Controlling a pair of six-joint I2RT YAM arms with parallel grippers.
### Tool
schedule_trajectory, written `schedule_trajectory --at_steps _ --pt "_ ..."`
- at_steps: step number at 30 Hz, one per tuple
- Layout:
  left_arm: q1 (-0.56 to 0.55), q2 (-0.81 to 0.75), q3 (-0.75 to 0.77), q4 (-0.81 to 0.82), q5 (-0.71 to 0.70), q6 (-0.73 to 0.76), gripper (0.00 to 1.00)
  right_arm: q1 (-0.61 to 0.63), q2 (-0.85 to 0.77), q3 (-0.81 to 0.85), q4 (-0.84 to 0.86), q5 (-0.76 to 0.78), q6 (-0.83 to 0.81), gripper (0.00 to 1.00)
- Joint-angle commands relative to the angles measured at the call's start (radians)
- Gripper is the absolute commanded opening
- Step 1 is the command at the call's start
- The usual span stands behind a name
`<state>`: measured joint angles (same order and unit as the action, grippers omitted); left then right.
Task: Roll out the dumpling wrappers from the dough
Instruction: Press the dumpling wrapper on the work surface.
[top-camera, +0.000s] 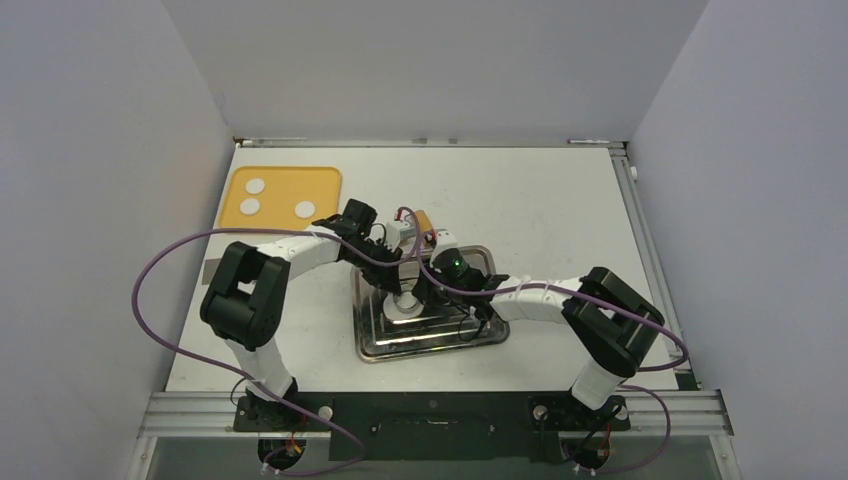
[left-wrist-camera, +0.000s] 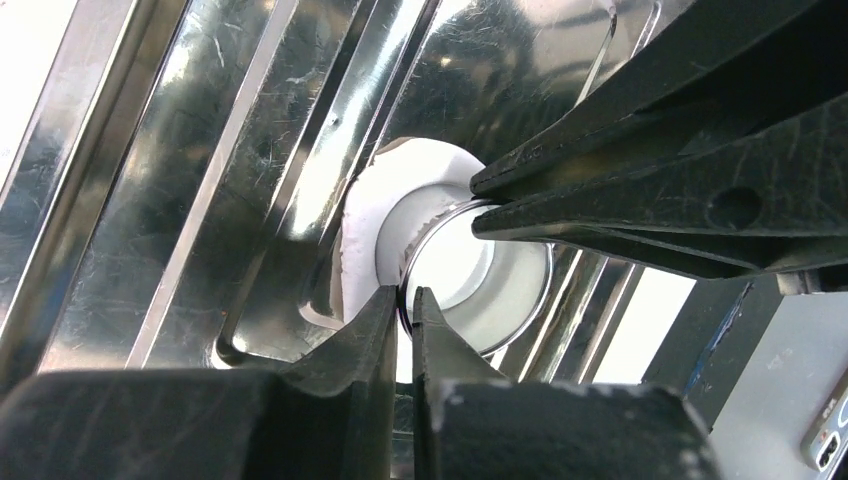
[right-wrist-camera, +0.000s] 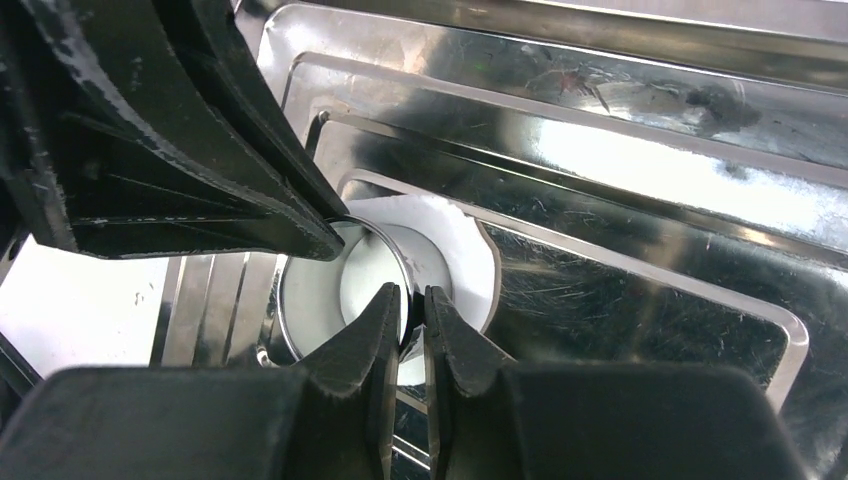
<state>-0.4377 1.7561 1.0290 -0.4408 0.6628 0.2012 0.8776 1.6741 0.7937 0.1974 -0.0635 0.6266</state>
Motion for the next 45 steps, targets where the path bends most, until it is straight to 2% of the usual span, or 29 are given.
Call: schedule_trajectory --at_steps 1,7,15,19,29,32,42,45 --pt "-0.012 0.089 0.047 -0.148 -0.071 0.176 0.00 0.001 0.051 -0.064 -0.038 0.033 -0.003 0.09" --pt "-0.108 0.135 0.023 -0.191 -0.194 0.293 0.00 0.003 0.063 -0.101 -0.063 0.048 -0.016 0.09" --pt "-0.117 0.159 -0.006 -0.177 -0.267 0.330 0.00 0.009 0.100 -0.134 -0.145 0.109 -0.036 0.08" --pt "-0.156 0.160 -0.018 -0.143 -0.369 0.360 0.00 0.020 0.140 -0.143 -0.138 0.118 -0.023 0.08" --pt "-0.204 0.141 -0.062 -0.147 -0.391 0.371 0.00 0.051 0.137 -0.208 -0.144 0.193 0.047 0.08" --pt "-0.193 0.124 -0.084 -0.176 -0.339 0.373 0.00 0.085 0.122 -0.219 -0.163 0.223 0.066 0.08" --pt "-0.191 0.033 -0.148 -0.161 -0.359 0.428 0.00 0.221 0.045 -0.130 -0.264 0.461 0.036 0.09" --pt "-0.189 0.013 -0.151 -0.152 -0.363 0.443 0.00 0.253 0.023 -0.129 -0.260 0.489 0.025 0.08"
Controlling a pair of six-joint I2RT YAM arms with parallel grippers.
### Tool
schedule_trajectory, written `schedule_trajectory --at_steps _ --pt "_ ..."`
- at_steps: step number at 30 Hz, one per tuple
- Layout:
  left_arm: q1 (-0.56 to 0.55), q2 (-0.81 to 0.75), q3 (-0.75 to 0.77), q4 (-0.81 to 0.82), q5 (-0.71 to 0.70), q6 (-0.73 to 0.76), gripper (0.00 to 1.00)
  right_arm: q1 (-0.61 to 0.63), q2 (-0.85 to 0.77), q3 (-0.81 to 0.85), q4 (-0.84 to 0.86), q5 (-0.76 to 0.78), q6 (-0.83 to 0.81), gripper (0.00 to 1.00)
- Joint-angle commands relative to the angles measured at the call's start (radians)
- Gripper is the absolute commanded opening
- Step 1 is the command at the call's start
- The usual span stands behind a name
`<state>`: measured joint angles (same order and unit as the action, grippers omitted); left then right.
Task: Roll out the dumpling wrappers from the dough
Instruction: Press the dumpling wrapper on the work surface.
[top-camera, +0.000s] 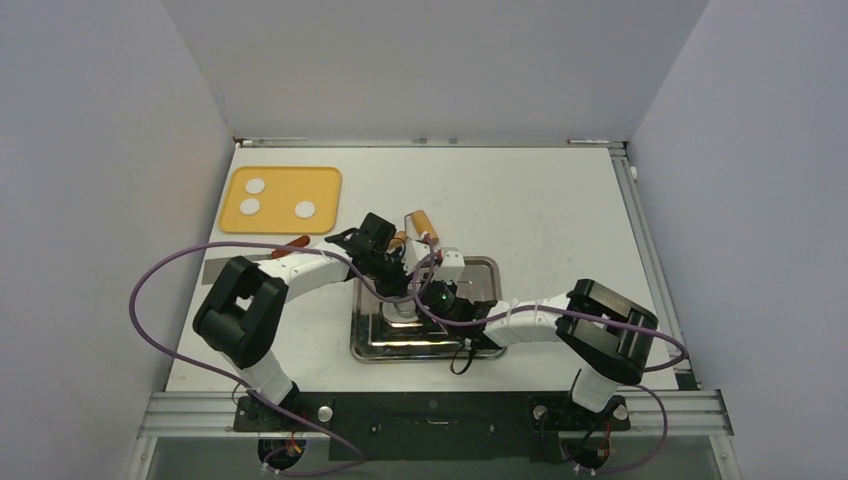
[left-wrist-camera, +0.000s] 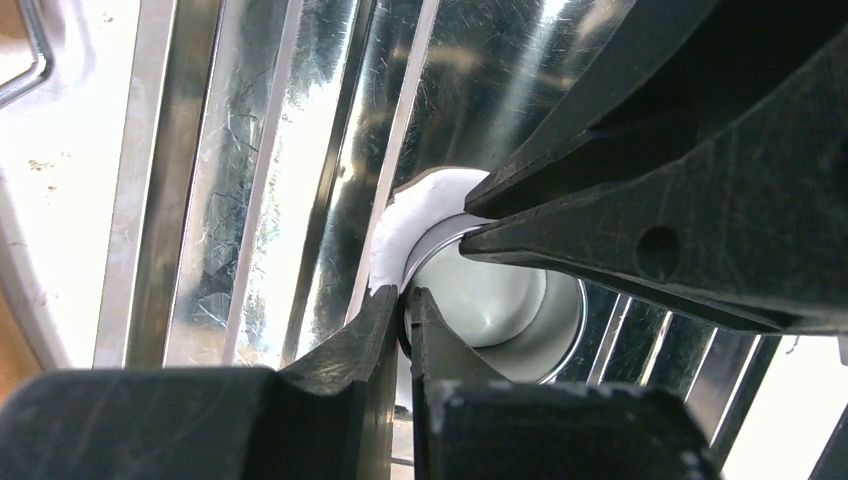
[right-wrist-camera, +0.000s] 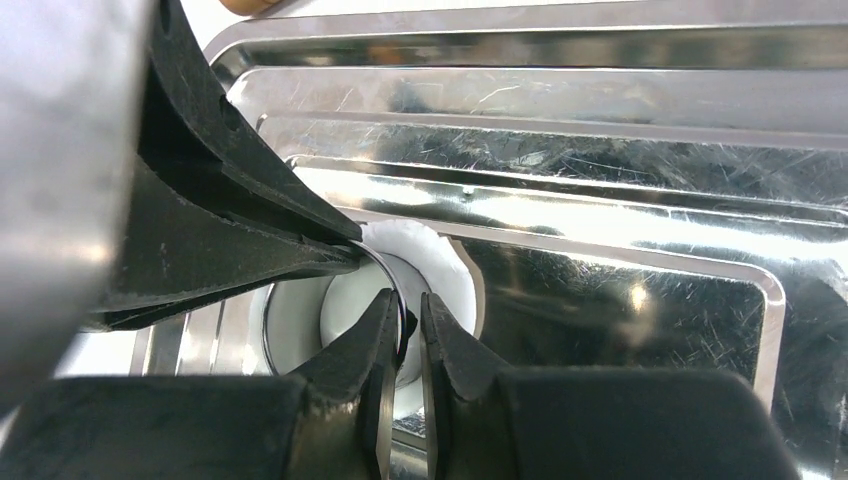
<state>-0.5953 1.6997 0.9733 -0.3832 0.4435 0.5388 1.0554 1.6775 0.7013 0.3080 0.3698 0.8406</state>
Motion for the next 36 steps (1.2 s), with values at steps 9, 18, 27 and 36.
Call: schedule_trajectory --at_steps 9,18,27,36 --pt "-0.025 0.037 -0.093 -0.183 -0.216 0.158 0.00 0.120 0.047 -0.030 -0.321 0.064 -0.198 0.08" --pt "0.001 -0.030 -0.085 -0.242 -0.210 0.161 0.00 -0.024 0.110 0.058 -0.197 0.158 -0.345 0.08" --pt "-0.122 0.093 0.098 -0.218 -0.126 0.097 0.00 -0.041 -0.080 -0.059 -0.376 0.302 -0.203 0.08" --pt "0.027 0.080 0.092 -0.208 -0.262 0.114 0.00 0.030 0.107 0.066 -0.183 0.139 -0.259 0.08"
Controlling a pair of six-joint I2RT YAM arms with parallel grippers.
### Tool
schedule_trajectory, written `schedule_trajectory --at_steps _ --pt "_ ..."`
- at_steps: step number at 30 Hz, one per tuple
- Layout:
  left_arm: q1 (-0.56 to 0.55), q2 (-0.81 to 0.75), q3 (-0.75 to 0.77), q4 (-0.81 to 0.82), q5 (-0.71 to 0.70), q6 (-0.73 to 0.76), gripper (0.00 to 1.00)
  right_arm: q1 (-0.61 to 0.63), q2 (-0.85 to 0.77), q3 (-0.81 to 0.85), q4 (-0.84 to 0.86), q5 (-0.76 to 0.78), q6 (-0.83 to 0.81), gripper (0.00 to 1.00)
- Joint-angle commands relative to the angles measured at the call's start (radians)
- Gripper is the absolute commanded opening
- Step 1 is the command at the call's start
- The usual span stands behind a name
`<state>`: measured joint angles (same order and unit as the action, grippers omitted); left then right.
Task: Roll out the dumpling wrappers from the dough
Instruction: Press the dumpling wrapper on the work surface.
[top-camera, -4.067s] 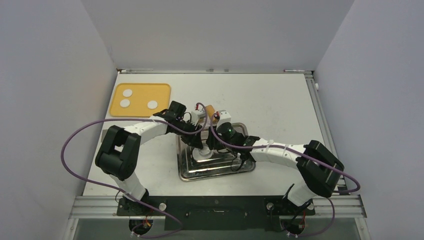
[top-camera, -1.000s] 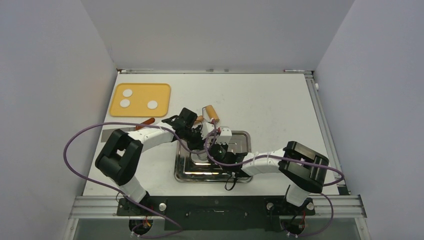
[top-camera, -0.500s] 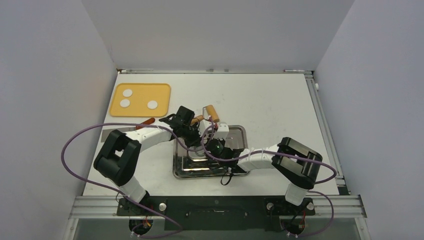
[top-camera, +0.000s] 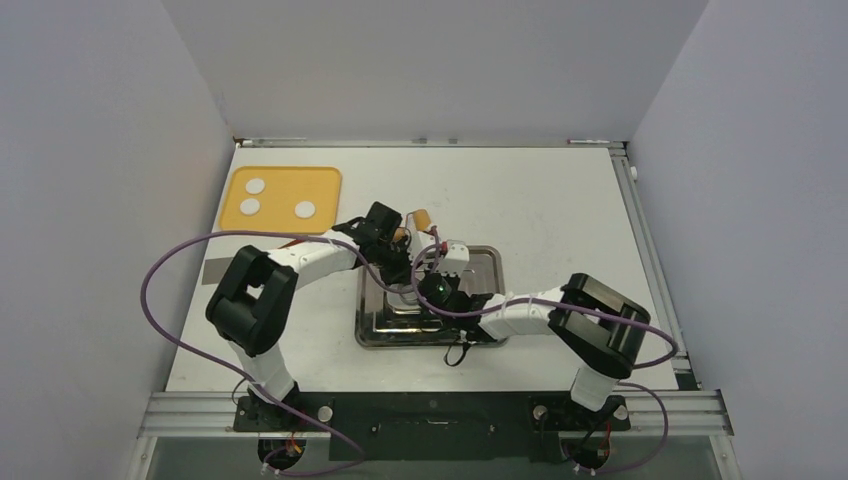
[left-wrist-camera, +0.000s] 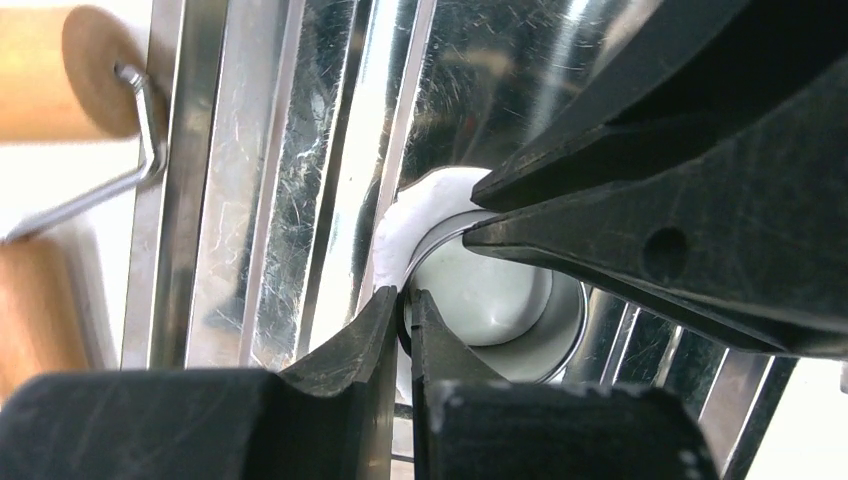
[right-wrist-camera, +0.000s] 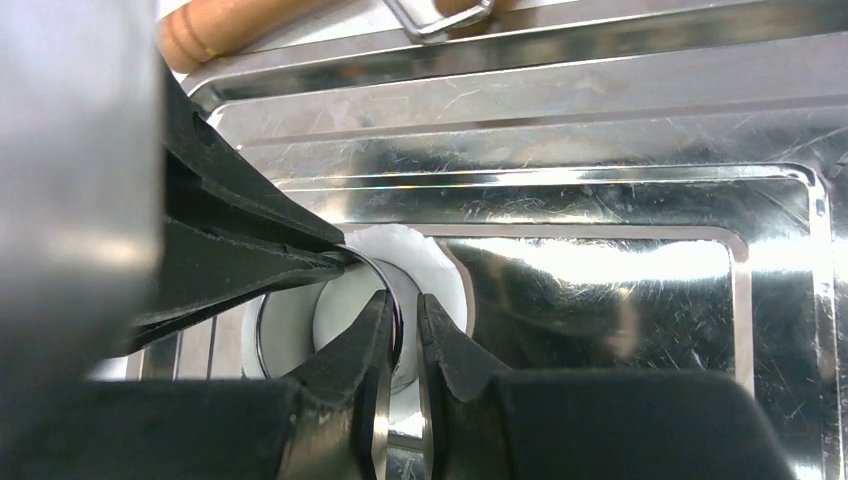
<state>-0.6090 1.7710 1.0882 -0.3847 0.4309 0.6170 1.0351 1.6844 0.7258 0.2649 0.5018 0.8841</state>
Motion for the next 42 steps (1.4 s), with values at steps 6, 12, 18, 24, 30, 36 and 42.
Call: schedule_trajectory --at_steps 6,12,18,24,30,36,42 --pt "-0.079 0.069 0.001 -0.268 -0.197 0.078 0.00 -0.057 -0.004 -0.047 -0.200 -0.047 -0.234 0.08" --pt "-0.119 0.124 0.083 -0.300 -0.063 0.051 0.00 -0.144 -0.171 -0.144 -0.351 0.007 -0.175 0.08" --pt "-0.050 0.151 0.092 -0.317 -0.072 0.047 0.00 -0.128 -0.045 -0.101 -0.179 -0.149 -0.202 0.08" --pt "0.050 0.103 0.069 -0.312 -0.067 0.041 0.00 -0.103 0.023 -0.022 -0.109 -0.242 -0.232 0.08" --pt "-0.087 0.109 0.089 -0.333 0.013 0.049 0.00 -0.212 -0.065 -0.115 -0.205 -0.197 -0.220 0.08" --pt "-0.064 0.139 0.113 -0.354 0.043 0.051 0.00 -0.238 -0.062 -0.114 -0.230 -0.178 -0.231 0.08" --pt "0.150 0.131 0.106 -0.384 0.032 0.076 0.00 -0.114 0.068 0.041 -0.109 -0.329 -0.285 0.08"
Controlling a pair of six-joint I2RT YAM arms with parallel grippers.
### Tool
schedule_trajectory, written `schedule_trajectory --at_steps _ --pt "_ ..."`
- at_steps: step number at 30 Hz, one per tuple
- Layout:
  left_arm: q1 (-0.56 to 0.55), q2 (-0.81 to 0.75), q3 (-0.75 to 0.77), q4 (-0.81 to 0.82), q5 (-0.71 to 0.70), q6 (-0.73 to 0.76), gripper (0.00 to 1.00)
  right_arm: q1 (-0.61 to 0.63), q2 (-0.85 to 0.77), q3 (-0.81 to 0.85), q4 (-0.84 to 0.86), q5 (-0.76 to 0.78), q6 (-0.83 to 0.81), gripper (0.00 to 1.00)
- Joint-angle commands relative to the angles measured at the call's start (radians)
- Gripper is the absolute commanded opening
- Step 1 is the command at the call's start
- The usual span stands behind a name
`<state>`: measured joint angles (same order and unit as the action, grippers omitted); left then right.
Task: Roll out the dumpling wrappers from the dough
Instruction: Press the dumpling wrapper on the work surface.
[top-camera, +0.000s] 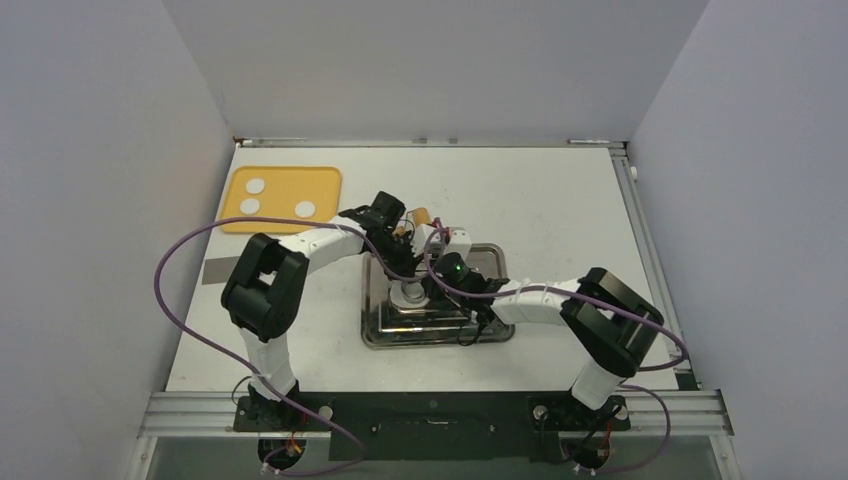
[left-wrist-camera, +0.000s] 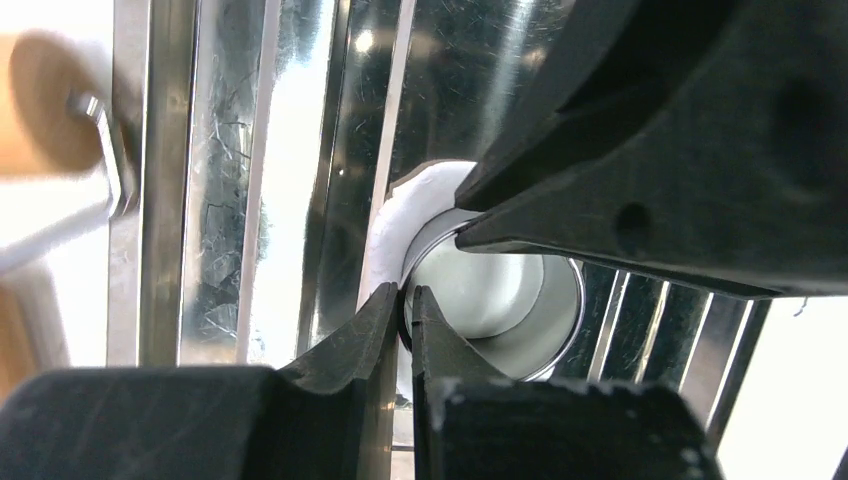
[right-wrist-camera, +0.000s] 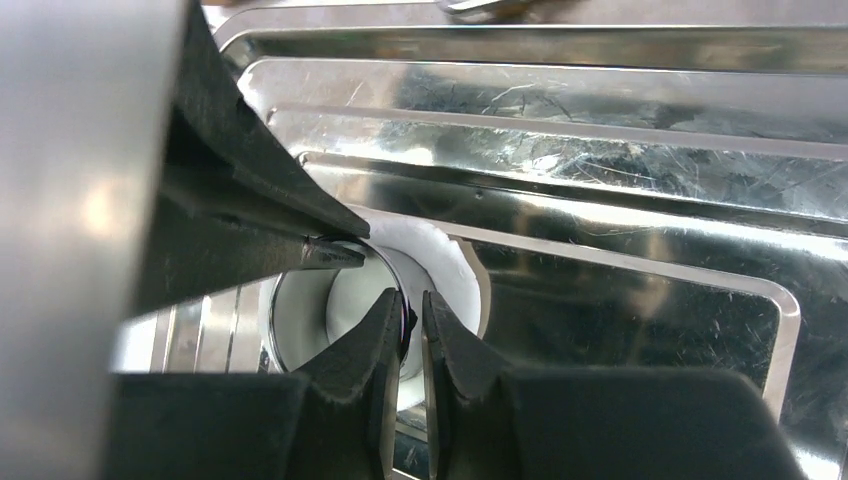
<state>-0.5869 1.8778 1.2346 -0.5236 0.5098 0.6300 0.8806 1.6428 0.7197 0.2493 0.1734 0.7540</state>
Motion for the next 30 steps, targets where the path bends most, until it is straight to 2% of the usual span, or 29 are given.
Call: schedule_trajectory --at_steps 1,5,11,14,16,19,24,26,30 --pt "0.142 0.014 -0.040 -0.251 -0.046 0.068 0.00 0.045 0.118 0.057 -0.064 -0.030 -0.152 0.08" --pt "0.124 -0.010 -0.046 -0.238 -0.034 0.057 0.00 0.025 0.110 0.052 -0.094 -0.005 -0.134 0.08" --pt "-0.108 0.020 -0.057 -0.188 -0.052 0.034 0.00 -0.066 0.012 -0.070 -0.241 0.160 -0.098 0.08" --pt "-0.184 0.016 -0.057 -0.155 -0.138 0.037 0.00 -0.079 -0.056 -0.112 -0.306 0.260 -0.087 0.08" --pt "-0.188 0.001 -0.062 -0.125 -0.161 0.035 0.00 -0.071 -0.060 -0.118 -0.304 0.284 -0.083 0.08" --pt "-0.174 0.002 -0.054 -0.128 -0.227 0.048 0.00 -0.023 0.005 -0.097 -0.205 0.247 -0.095 0.08" --pt "-0.020 0.030 -0.030 -0.103 -0.279 0.056 0.00 0.068 0.152 0.031 -0.076 0.108 -0.111 0.08" --pt "0.011 0.029 -0.006 -0.106 -0.281 0.063 0.00 0.060 0.160 0.047 -0.074 0.123 -0.100 0.08" --pt "-0.004 -0.004 0.009 -0.082 -0.243 0.069 0.03 0.043 0.130 0.054 -0.082 0.180 -0.099 0.08"
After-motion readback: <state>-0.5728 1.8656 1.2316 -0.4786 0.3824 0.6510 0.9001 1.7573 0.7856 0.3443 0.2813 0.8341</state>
